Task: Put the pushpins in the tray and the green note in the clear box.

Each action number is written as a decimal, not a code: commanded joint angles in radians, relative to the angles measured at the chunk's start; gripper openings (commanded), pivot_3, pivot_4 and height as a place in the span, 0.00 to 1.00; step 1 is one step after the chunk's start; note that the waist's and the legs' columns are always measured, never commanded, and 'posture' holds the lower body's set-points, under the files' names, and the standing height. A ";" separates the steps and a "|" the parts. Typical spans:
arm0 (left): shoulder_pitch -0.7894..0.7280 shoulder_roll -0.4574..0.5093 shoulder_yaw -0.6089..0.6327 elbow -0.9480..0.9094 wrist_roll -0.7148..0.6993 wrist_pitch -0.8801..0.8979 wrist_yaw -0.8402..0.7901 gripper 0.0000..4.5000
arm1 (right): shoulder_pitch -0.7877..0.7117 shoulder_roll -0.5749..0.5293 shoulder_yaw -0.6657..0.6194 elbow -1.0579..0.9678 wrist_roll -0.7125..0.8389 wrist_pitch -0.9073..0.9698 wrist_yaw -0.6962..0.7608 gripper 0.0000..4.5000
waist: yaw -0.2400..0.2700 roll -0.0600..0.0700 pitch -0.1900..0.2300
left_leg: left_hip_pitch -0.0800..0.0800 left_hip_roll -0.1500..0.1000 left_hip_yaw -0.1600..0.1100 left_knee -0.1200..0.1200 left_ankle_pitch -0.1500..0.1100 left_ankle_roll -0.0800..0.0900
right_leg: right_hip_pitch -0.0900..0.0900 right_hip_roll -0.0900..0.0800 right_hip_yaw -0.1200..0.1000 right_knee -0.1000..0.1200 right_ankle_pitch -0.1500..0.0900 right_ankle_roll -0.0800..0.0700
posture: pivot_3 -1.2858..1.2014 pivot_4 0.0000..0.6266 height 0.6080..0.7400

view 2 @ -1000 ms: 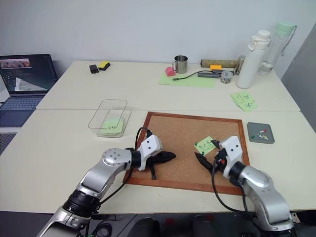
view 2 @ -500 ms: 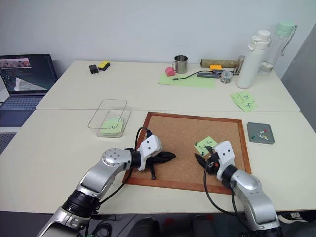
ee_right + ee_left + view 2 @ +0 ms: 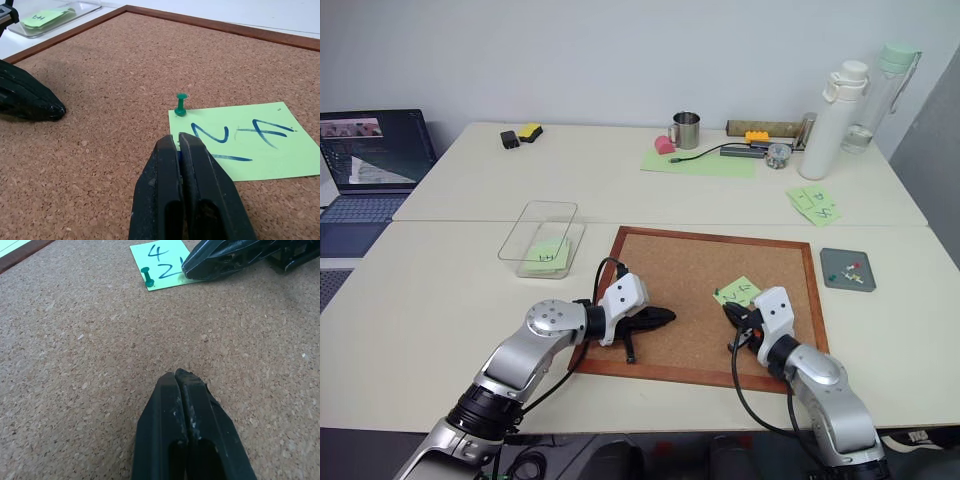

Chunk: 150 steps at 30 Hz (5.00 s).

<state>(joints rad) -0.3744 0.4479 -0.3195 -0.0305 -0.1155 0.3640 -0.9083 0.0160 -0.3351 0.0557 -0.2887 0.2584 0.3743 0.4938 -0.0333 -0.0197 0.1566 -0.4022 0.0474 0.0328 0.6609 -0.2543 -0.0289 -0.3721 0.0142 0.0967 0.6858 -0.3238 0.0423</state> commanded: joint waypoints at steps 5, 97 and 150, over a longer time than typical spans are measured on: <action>0.007 0.020 -0.006 0.016 0.018 0.021 -0.002 0.00 | -0.029 0.052 -0.073 -0.146 0.097 -0.009 -0.030 0.01 | 0.000 0.000 0.000 | 0.000 0.000 0.000 0.000 0.000 0.000 | 0.000 0.000 0.000 0.000 0.000 0.000 | 0.52 0.24 1.00; 0.036 0.042 0.009 -0.046 0.007 0.068 0.013 0.00 | -0.277 -0.006 0.046 0.205 -0.016 0.054 0.058 0.01 | -0.008 0.000 0.000 | -0.001 0.001 0.000 -0.001 0.000 0.000 | 0.001 -0.001 0.000 -0.004 0.000 0.000 | 0.52 0.24 1.00; -0.263 -0.225 0.336 -0.017 -0.658 0.655 0.097 0.42 | -0.533 -0.319 0.286 -0.079 -0.241 -0.331 0.523 0.00 | 0.005 -0.002 0.002 | -0.013 0.000 -0.007 0.004 0.002 -0.003 | -0.007 -0.002 -0.006 -0.003 0.000 0.000 | 0.52 0.24 1.00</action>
<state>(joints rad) -0.6391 0.2224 0.0076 -0.0226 -0.7456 1.0313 -0.7969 -0.5026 -0.6532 0.3557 -0.3391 0.0132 0.0512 1.0046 -0.0285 -0.0216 0.1591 -0.4150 0.0471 0.0258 0.6646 -0.2525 -0.0321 -0.3792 0.0121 0.0910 0.6827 -0.3235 0.0419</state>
